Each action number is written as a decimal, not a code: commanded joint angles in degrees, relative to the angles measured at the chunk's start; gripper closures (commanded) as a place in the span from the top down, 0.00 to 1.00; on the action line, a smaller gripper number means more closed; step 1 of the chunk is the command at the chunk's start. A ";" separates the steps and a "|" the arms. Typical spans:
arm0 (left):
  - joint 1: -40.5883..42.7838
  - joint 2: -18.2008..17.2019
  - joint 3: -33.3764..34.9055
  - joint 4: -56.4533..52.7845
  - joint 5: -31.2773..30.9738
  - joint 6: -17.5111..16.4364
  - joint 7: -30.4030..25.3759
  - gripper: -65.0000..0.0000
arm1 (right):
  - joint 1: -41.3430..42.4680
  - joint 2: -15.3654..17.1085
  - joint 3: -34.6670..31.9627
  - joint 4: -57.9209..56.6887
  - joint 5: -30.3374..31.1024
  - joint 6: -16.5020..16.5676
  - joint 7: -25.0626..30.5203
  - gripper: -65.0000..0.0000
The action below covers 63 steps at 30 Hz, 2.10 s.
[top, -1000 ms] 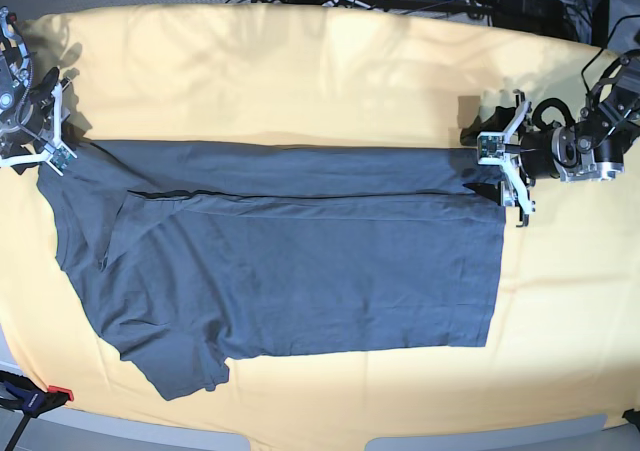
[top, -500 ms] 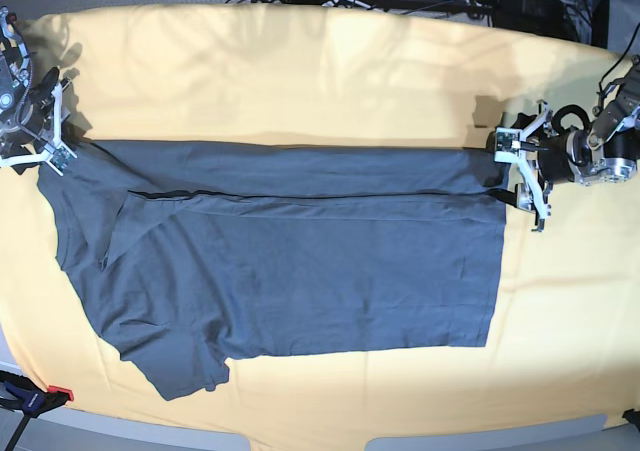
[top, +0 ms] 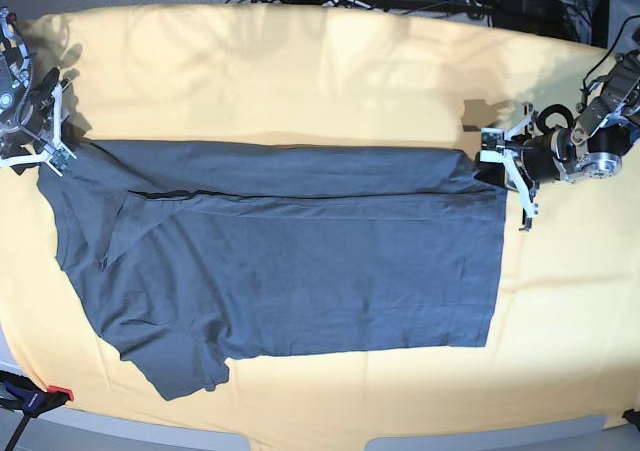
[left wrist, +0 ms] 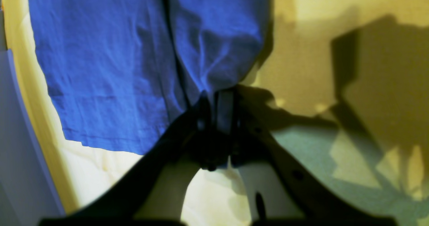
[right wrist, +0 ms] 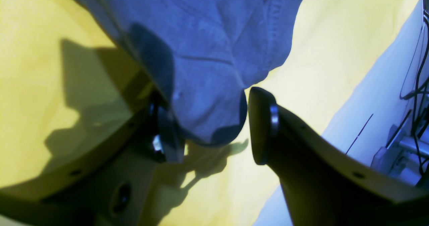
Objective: Fold the T-shirt properly
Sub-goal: 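Open both grippers and release the folded edge, then regrasp the folded edge and drag it toward the robot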
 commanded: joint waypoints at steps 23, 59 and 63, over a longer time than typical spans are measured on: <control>-0.50 -5.44 -0.33 0.22 0.11 -0.57 0.00 0.00 | -0.02 1.73 0.28 -1.44 1.05 5.70 6.95 0.48; -0.66 -17.09 -0.33 3.89 -3.93 1.92 -9.51 0.00 | -6.19 8.85 0.31 3.72 8.90 11.45 0.26 0.00; -0.63 -18.25 -0.33 3.96 -3.89 -3.54 -14.53 0.00 | -9.68 10.21 0.31 8.26 8.83 11.43 -1.16 0.00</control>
